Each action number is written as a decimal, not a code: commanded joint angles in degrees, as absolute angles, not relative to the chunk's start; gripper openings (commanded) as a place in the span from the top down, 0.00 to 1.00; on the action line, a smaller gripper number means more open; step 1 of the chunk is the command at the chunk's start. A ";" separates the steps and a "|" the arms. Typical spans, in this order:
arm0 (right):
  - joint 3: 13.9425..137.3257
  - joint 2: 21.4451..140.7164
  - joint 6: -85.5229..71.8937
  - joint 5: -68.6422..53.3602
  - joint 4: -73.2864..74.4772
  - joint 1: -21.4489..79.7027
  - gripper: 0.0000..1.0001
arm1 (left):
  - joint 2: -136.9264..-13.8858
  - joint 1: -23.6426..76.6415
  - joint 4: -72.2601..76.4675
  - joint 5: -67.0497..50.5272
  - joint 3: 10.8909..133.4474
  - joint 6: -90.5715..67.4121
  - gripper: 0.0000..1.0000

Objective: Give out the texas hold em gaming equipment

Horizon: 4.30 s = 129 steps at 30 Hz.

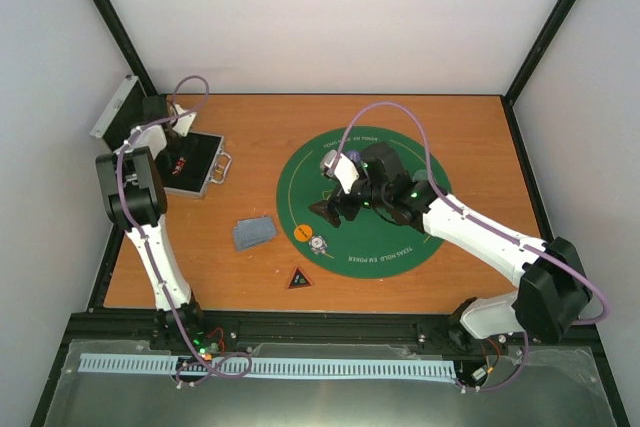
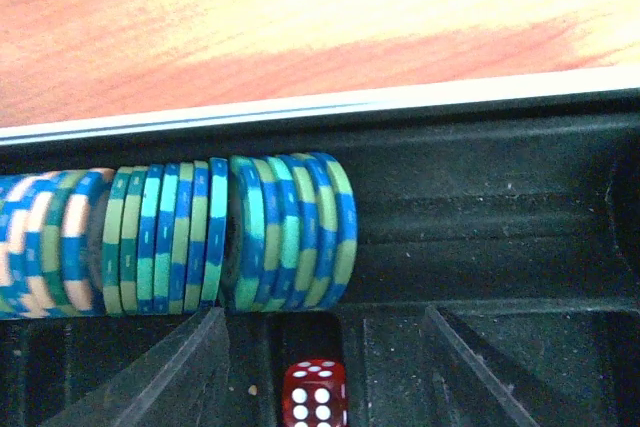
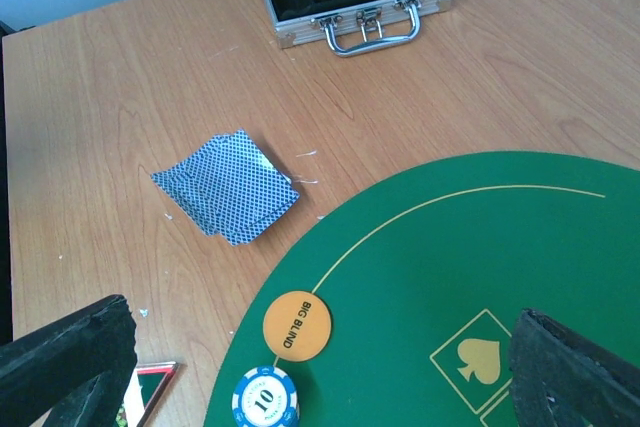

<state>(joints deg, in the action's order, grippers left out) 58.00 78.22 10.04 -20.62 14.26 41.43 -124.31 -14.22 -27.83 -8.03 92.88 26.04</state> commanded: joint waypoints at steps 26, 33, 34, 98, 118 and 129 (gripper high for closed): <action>59.09 80.16 10.72 -22.10 15.45 41.31 0.00 | -131.31 -14.32 -32.07 -8.50 104.37 24.58 0.42; 59.72 80.39 10.80 -22.31 15.73 41.31 0.00 | -132.15 -15.12 -31.43 -3.58 105.13 24.54 0.39; 59.73 80.38 10.81 -22.26 15.73 41.31 0.00 | -132.11 -15.37 -31.26 -3.37 105.11 24.53 0.38; 65.15 77.12 35.52 -4.99 14.54 50.01 0.00 | -84.52 6.88 -33.06 -67.30 67.88 -2.17 0.99; 84.14 101.74 35.11 -20.48 17.42 49.38 0.21 | -86.94 7.38 -20.69 -74.84 57.68 -17.19 0.99; 84.99 103.27 37.89 -17.40 20.66 48.96 0.33 | -86.69 7.38 -20.52 -75.19 57.65 -17.28 0.99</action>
<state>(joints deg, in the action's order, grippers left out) 84.82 103.61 35.92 -18.59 19.00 49.12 -88.40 6.94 -22.26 -72.51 56.95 -16.64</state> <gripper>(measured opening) 0.655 0.396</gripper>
